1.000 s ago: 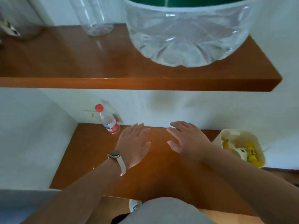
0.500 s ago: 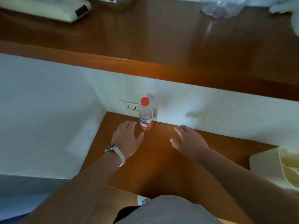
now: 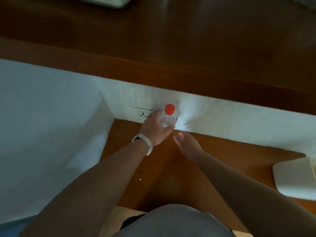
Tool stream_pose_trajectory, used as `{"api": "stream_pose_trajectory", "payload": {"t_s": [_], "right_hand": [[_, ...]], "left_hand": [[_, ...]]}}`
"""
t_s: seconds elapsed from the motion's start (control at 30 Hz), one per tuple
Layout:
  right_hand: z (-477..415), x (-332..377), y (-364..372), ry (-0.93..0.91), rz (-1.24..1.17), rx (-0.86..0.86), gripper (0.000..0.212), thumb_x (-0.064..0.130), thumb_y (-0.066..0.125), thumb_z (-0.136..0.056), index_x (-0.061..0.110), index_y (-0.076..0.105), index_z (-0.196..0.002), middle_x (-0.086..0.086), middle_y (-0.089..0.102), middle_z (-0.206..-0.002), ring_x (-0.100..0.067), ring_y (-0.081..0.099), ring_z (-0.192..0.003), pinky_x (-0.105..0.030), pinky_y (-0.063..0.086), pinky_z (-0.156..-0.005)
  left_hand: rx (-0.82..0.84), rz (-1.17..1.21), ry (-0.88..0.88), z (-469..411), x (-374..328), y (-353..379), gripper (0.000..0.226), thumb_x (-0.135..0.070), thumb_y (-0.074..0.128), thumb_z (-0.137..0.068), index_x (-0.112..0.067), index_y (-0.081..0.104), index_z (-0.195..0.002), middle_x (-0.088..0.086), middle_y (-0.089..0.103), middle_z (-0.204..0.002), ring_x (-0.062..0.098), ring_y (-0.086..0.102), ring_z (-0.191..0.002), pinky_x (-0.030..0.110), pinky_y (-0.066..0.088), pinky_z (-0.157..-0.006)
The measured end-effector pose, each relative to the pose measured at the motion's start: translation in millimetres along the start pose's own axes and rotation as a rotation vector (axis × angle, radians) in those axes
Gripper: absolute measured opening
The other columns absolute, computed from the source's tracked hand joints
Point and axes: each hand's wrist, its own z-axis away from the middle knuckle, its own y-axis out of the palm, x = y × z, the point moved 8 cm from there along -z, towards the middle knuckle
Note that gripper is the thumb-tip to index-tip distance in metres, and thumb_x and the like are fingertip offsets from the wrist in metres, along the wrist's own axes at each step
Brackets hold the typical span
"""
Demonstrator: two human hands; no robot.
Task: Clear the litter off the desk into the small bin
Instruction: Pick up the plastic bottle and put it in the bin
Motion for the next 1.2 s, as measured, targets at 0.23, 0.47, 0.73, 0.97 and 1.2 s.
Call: {"api": "stream_pose_trajectory", "payload": {"t_s": [0.23,0.47,0.73,0.97,1.2], "right_hand": [[-7,-12,-13,0.128,-0.392,-0.14,0.024,0.039,0.043,-0.098,0.02,0.057,-0.102,-0.001,0.062,-0.086,-0.017,0.058,-0.074,-0.031,0.045,-0.065],[5,-33,-20,0.223,-0.614,-0.108,0.037,0.036,0.042,-0.101,0.013,0.055,-0.126,-0.009,0.058,-0.127,-0.032,0.055,-0.116,-0.046,0.045,-0.099],[29,-77,-28,0.311,-0.92,-0.107,0.04,0.046,0.052,-0.095,0.013,0.06,-0.117,-0.017,0.063,-0.118,-0.032,0.062,-0.108,-0.044,0.049,-0.095],[55,-119,-46,0.324,-1.061,-0.107,0.038,0.044,0.052,-0.095,0.014,0.061,-0.116,-0.012,0.066,-0.114,-0.028,0.063,-0.105,-0.042,0.051,-0.092],[94,-167,-88,0.285,-1.144,-0.148,0.036,0.039,0.05,-0.097,0.012,0.061,-0.119,-0.012,0.067,-0.111,-0.026,0.064,-0.101,-0.037,0.052,-0.083]], "left_hand": [[0.036,0.11,0.012,6,-7,-12,0.037,-0.045,0.07,-0.08,-0.033,0.05,-0.108,-0.018,0.054,-0.096,0.0,0.054,-0.084,0.017,0.046,-0.066],[0.046,0.244,0.035,15,-16,-16,0.038,-0.046,0.072,-0.078,-0.03,0.055,-0.108,-0.014,0.063,-0.099,0.003,0.059,-0.092,0.02,0.05,-0.072],[0.101,0.271,0.114,26,-60,0,0.044,-0.047,0.071,-0.08,-0.024,0.055,-0.115,-0.011,0.065,-0.107,0.007,0.061,-0.1,0.02,0.05,-0.075],[0.155,0.258,0.167,43,-109,35,0.048,-0.048,0.07,-0.08,-0.025,0.054,-0.119,-0.011,0.064,-0.113,0.007,0.06,-0.104,0.023,0.052,-0.081],[0.188,0.25,0.237,65,-177,73,0.05,-0.047,0.071,-0.081,-0.025,0.053,-0.122,-0.015,0.062,-0.115,0.001,0.06,-0.101,0.012,0.05,-0.077]]}}
